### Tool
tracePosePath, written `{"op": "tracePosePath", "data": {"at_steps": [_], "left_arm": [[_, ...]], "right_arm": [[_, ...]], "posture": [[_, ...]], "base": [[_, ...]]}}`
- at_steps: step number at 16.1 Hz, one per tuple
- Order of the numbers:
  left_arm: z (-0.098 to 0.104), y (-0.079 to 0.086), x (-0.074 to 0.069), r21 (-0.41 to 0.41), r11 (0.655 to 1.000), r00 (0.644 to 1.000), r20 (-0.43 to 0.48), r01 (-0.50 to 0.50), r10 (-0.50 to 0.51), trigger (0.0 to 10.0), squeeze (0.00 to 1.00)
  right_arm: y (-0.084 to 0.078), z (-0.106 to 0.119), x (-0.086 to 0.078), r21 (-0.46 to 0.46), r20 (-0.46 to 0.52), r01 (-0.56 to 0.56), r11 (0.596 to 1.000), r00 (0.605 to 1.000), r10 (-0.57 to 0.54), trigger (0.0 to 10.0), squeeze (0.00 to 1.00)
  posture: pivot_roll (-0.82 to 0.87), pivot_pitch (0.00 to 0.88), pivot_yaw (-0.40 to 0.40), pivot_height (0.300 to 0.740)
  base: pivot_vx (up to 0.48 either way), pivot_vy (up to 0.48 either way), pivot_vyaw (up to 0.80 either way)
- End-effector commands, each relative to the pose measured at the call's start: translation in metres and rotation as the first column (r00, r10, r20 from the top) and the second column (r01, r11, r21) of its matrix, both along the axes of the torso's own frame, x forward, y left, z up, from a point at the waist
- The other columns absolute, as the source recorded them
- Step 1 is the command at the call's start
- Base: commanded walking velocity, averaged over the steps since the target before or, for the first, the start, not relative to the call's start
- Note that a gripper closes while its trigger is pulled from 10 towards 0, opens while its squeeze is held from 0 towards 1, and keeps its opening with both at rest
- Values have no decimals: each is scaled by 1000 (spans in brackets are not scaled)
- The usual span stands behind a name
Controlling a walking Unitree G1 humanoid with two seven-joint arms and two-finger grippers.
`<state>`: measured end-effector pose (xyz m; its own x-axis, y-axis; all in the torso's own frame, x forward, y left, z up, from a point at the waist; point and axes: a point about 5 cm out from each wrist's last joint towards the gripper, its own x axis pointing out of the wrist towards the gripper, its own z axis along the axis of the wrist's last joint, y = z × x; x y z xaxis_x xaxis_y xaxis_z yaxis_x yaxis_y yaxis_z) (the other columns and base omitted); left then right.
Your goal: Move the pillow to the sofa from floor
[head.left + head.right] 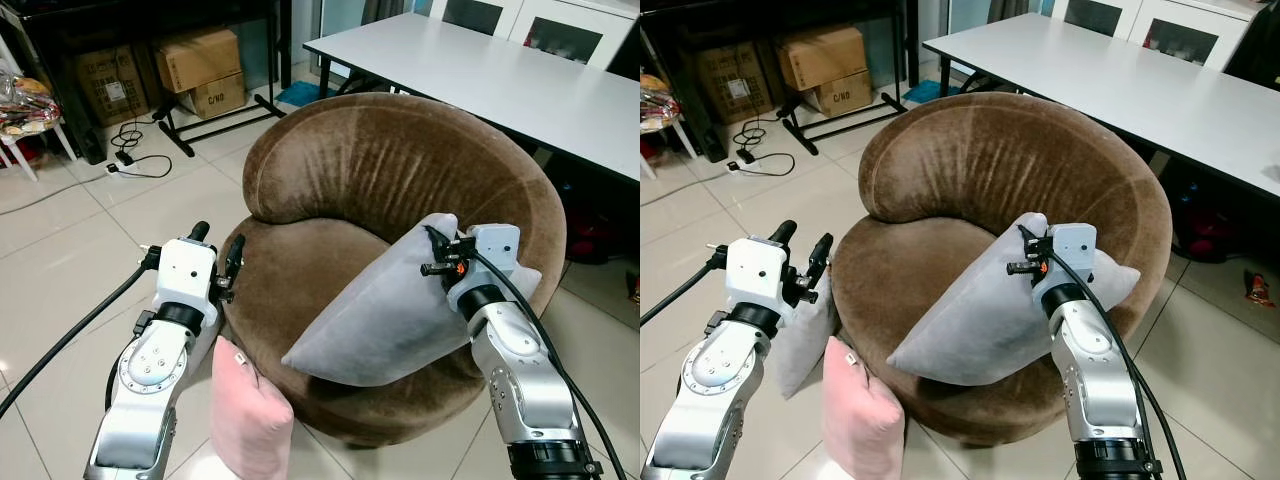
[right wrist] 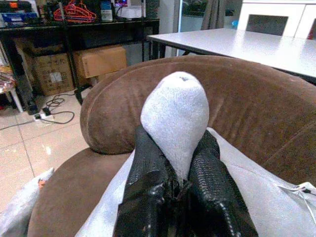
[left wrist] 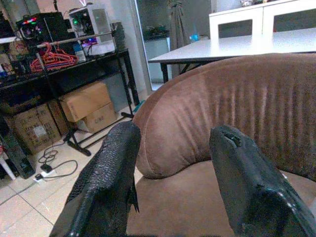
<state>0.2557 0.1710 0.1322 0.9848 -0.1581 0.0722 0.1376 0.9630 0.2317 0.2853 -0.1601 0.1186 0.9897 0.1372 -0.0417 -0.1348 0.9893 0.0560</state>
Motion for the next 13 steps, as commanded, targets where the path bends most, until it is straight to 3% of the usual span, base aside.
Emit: {"op": "tracePosePath", "data": {"at_steps": [1, 6, 13], "left_arm": [[-3, 2, 1, -9, 1000, 999, -17, -28, 28, 10000, 0], [-6, 5, 1, 37, 998, 998, -23, -60, 61, 10000, 0], [-5, 5, 2, 41, 997, 998, -18, -67, 67, 10000, 0]], "right_arm": [[0, 13, -1, -5, 71, 2, 1000, 997, -2, 10000, 0], [2, 10, -2, 8, 60, 9, 1000, 998, -9, 10000, 0], [4, 10, -3, 8, 59, 7, 1000, 998, -8, 10000, 0]], "posture": [[10, 0, -33, 740], [11, 0, -33, 740], [12, 0, -33, 740]], "base": [[244, 0, 0], [0, 0, 0], [0, -352, 0]]}}
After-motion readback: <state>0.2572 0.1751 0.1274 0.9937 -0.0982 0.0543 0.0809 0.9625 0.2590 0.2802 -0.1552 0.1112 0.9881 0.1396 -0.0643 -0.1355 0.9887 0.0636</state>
